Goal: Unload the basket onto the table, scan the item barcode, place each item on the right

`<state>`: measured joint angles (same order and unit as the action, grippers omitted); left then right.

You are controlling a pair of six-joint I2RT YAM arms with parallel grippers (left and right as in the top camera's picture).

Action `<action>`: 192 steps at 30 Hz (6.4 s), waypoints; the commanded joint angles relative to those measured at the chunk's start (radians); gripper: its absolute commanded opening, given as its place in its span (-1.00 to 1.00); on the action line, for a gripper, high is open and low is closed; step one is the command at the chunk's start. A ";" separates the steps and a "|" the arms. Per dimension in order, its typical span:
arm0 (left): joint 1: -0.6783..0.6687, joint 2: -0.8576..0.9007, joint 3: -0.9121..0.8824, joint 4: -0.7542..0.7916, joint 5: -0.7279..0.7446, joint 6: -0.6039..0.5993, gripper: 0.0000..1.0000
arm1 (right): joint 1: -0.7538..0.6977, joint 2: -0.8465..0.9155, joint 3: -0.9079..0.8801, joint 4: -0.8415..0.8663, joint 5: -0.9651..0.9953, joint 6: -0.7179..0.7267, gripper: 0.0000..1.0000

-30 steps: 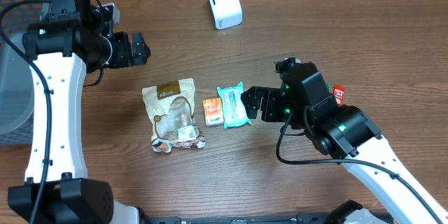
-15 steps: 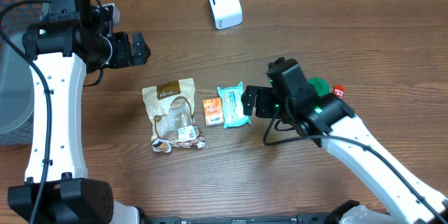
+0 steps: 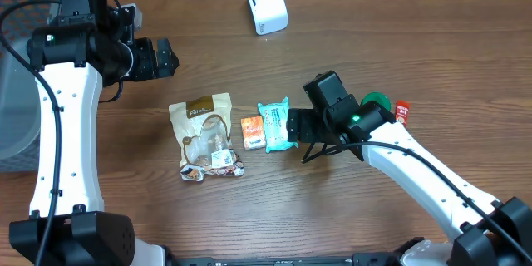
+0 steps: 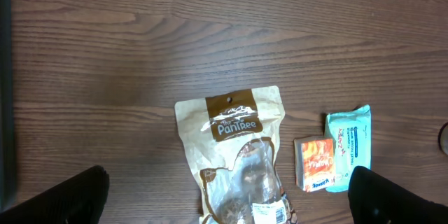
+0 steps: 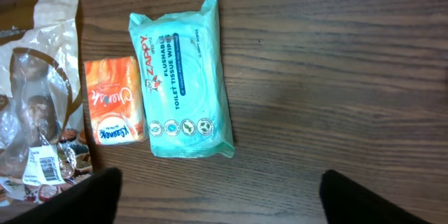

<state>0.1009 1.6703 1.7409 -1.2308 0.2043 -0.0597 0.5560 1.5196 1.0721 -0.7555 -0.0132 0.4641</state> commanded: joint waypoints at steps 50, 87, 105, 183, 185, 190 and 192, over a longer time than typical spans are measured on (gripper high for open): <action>0.003 0.005 -0.003 0.002 -0.002 0.001 1.00 | -0.005 0.258 -0.052 0.096 0.164 -0.070 0.25; 0.003 0.005 -0.003 0.001 -0.002 0.001 1.00 | -0.041 0.260 0.118 0.000 -0.011 -0.428 0.48; 0.003 0.005 -0.003 0.002 -0.002 0.001 1.00 | 0.092 0.288 0.118 0.065 0.289 -0.473 0.60; 0.003 0.005 -0.003 0.002 -0.002 0.001 0.99 | 0.003 0.117 0.029 0.170 -0.257 -0.355 -0.93; 0.003 0.005 -0.003 0.001 -0.002 0.001 1.00 | -0.051 0.116 0.029 0.170 -0.426 -0.355 -0.93; 0.003 0.005 -0.003 0.001 -0.002 0.001 1.00 | -0.187 0.121 0.027 0.170 -0.742 -0.355 -0.93; 0.003 0.005 -0.003 0.002 -0.002 0.001 0.99 | -0.229 0.126 0.027 0.170 -0.787 -0.336 -0.93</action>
<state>0.1009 1.6703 1.7409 -1.2312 0.2043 -0.0597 0.3695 1.6653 1.0702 -0.5915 -0.5873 0.1070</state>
